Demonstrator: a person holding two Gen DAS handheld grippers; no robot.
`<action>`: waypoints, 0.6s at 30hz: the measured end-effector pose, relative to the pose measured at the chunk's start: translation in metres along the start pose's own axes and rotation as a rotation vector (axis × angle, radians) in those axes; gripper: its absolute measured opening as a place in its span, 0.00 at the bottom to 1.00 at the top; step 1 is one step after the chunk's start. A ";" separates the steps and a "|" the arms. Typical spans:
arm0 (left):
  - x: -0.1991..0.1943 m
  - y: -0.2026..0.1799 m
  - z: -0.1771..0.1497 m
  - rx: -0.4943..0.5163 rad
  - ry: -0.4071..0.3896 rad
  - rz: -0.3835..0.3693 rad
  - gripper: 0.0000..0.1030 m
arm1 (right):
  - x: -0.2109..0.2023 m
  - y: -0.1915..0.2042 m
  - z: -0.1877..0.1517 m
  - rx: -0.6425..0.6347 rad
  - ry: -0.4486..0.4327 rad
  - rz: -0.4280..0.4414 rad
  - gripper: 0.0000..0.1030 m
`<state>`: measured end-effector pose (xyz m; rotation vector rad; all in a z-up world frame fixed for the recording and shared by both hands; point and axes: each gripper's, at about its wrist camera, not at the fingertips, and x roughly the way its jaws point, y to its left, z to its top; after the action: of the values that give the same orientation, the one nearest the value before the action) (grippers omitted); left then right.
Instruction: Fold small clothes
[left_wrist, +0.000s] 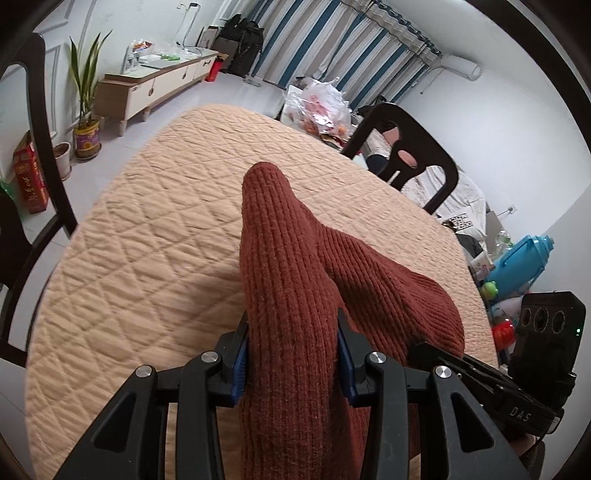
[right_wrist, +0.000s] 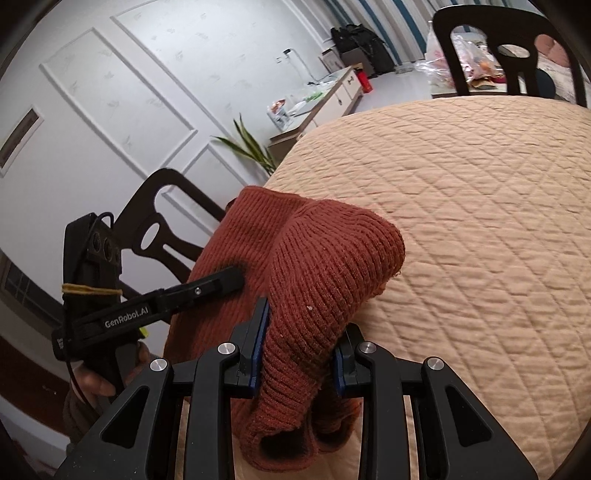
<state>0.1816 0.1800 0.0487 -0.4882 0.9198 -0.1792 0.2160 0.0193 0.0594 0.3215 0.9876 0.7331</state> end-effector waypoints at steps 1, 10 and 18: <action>0.002 0.003 0.000 -0.003 0.005 0.006 0.41 | 0.003 0.000 -0.001 -0.001 0.005 0.006 0.28; 0.011 0.028 -0.007 -0.040 0.029 0.003 0.42 | 0.021 -0.008 -0.006 0.015 0.039 -0.046 0.28; 0.010 0.027 -0.011 -0.005 0.026 0.033 0.61 | 0.025 -0.009 -0.011 0.029 0.037 -0.098 0.34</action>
<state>0.1772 0.1962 0.0230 -0.4758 0.9538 -0.1534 0.2186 0.0289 0.0327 0.2841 1.0421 0.6382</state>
